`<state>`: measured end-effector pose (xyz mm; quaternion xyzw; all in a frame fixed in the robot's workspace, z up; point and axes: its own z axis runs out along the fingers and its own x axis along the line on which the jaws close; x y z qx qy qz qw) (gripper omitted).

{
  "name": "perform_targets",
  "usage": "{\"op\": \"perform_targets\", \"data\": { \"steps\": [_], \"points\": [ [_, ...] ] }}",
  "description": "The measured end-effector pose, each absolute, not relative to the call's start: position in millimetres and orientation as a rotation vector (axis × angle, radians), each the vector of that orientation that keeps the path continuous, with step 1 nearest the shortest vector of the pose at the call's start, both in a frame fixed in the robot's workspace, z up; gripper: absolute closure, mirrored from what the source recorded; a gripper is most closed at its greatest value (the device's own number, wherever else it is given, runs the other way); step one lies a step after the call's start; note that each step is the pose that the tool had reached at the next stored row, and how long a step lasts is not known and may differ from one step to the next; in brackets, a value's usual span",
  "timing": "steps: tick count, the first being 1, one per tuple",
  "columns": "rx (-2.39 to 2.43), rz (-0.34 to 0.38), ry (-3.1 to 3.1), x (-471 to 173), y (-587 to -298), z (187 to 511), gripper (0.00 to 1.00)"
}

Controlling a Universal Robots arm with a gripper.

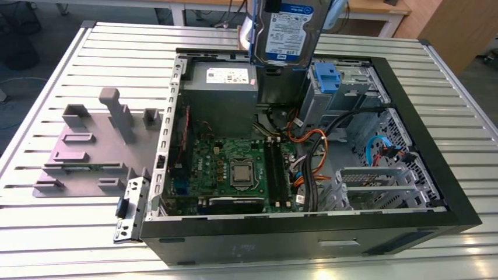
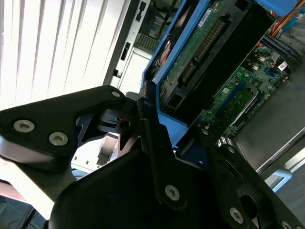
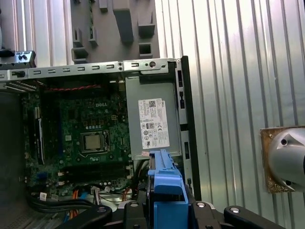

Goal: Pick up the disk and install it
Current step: 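Pick up the disk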

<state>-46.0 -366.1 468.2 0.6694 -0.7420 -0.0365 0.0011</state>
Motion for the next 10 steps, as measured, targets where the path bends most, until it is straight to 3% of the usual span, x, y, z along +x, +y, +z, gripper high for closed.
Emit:
{"op": "perform_targets", "data": {
  "steps": [10],
  "points": [
    [2.102,-0.115,-2.330,-45.7,-370.4,468.0,0.63]
  ]
}}
